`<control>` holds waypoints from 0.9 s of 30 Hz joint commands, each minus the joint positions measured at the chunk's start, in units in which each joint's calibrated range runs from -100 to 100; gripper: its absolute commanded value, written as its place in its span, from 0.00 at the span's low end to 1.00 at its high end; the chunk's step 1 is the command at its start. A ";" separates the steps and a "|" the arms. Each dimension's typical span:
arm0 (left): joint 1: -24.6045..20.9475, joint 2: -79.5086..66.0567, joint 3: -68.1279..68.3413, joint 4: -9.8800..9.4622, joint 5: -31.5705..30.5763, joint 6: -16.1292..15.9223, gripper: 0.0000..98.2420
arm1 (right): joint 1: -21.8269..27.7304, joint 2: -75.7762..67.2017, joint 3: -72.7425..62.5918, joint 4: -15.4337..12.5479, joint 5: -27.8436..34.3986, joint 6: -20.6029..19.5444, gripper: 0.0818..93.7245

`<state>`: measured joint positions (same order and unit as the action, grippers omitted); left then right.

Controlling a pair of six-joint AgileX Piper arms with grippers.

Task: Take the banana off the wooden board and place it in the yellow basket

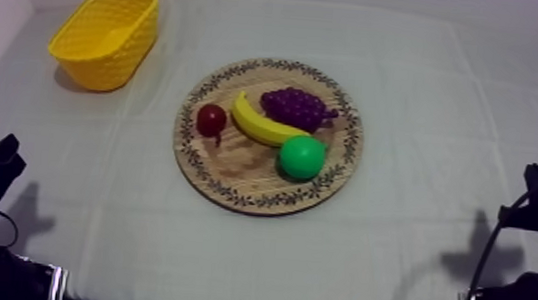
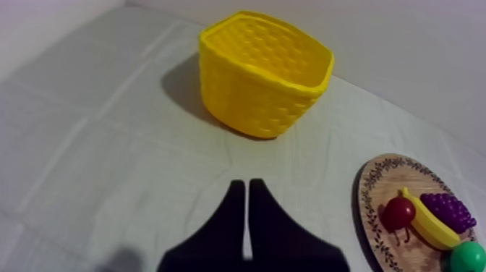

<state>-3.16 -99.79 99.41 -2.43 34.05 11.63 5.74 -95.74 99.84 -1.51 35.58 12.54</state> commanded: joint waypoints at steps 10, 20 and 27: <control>-0.58 -0.04 -0.03 0.07 0.26 2.33 0.00 | 0.00 -0.01 0.05 -0.03 -0.02 -0.01 0.00; 3.08 11.23 -5.81 1.03 -6.20 2.74 0.00 | 0.00 -0.01 0.05 -0.03 -0.02 0.01 0.00; 6.07 29.39 -24.64 1.34 -7.15 2.96 0.00 | 0.00 -0.01 0.05 -0.03 -0.02 0.01 0.00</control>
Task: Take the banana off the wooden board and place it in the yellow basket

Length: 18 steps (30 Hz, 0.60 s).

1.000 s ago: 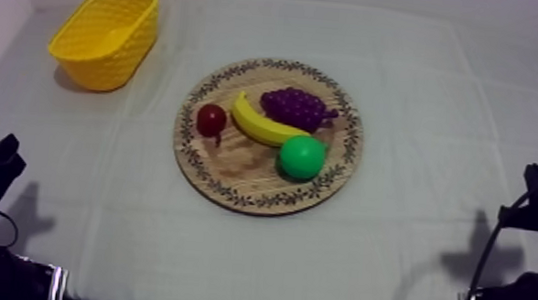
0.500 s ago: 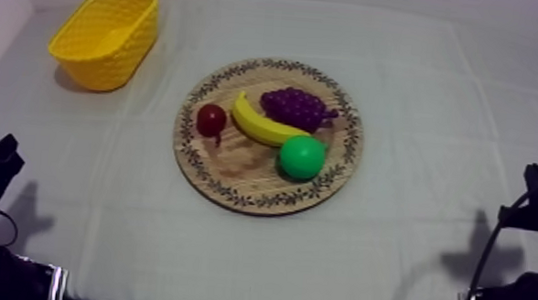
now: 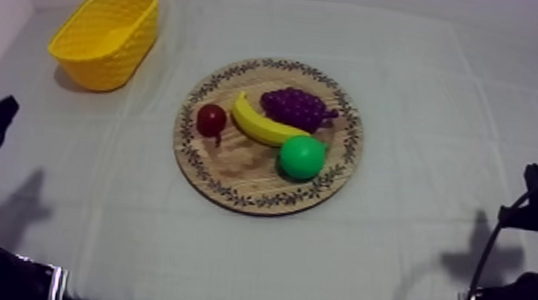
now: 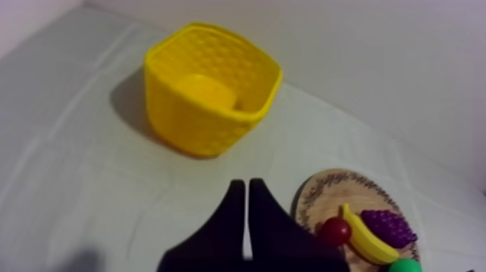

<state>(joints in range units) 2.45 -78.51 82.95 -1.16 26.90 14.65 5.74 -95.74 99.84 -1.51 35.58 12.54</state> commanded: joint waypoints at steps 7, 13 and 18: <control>3.53 24.47 -27.66 0.22 2.00 -2.06 0.00 | 0.00 -0.01 0.05 -0.03 -0.02 0.01 0.00; 8.20 36.92 -43.10 0.17 6.44 -5.00 0.00 | 0.00 -0.01 0.05 -0.03 -0.02 0.02 0.00; 13.14 46.63 -53.88 -0.97 10.40 -6.33 0.00 | 0.00 -0.01 0.05 -0.03 -0.02 -0.01 0.00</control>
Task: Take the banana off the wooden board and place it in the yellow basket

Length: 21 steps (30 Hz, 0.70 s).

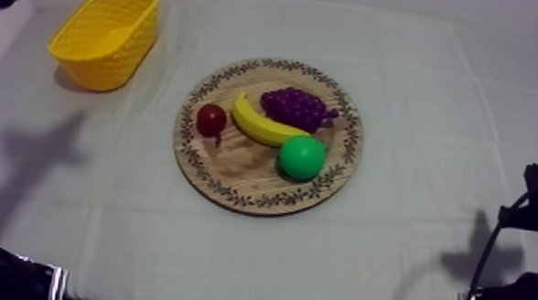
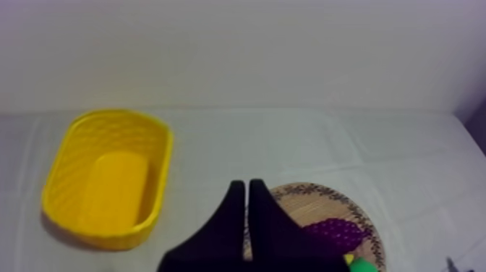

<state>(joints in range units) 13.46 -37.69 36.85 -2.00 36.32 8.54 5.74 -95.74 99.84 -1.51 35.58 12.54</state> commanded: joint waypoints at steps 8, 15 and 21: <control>7.54 21.69 -22.05 -0.49 8.45 -3.29 0.00 | 0.00 -0.01 0.05 -0.03 -0.02 0.03 0.00; 9.96 33.22 -28.20 0.67 12.58 -6.11 0.00 | 0.00 -0.01 0.05 -0.03 -0.02 0.03 0.00; 11.58 41.31 -28.94 1.17 13.57 -7.70 0.00 | 0.00 -0.01 0.05 -0.03 -0.02 0.04 0.00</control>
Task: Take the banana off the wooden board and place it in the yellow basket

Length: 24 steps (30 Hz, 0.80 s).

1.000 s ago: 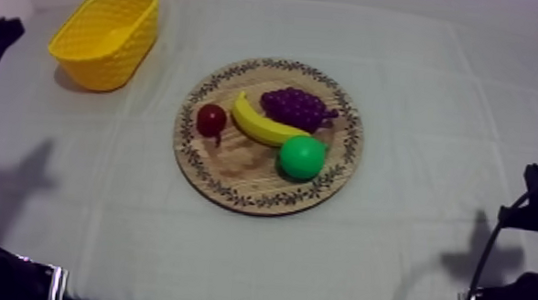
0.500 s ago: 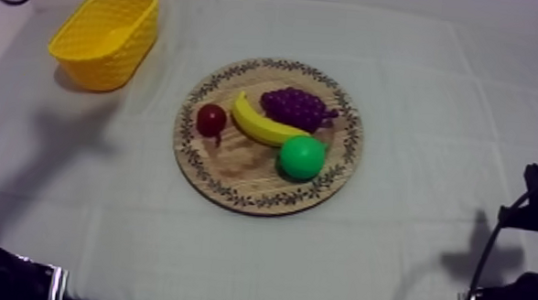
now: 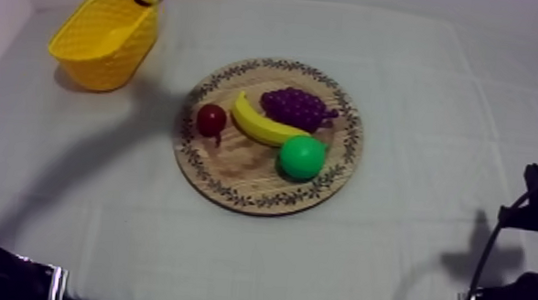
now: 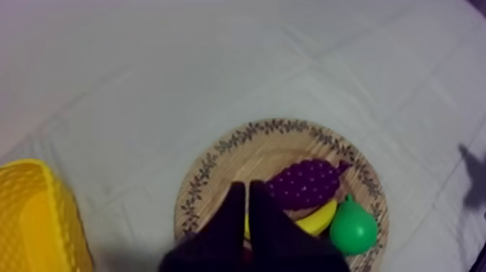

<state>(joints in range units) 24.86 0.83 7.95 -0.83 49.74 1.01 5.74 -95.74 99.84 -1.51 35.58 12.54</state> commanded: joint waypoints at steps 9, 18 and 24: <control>1.09 11.32 1.19 0.09 3.02 -1.65 0.00 | 0.00 -0.01 0.05 -0.03 -0.02 0.04 0.00; 1.05 13.23 4.61 0.13 5.99 -3.57 0.00 | 0.00 -0.01 0.05 -0.03 -0.02 0.04 0.00; 1.40 13.33 6.63 0.27 6.00 -4.14 0.00 | 0.00 -0.01 0.05 -0.03 -0.02 0.04 0.00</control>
<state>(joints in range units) 26.14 14.15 14.54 -0.60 55.93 -3.12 5.74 -95.74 99.84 -1.51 35.58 12.59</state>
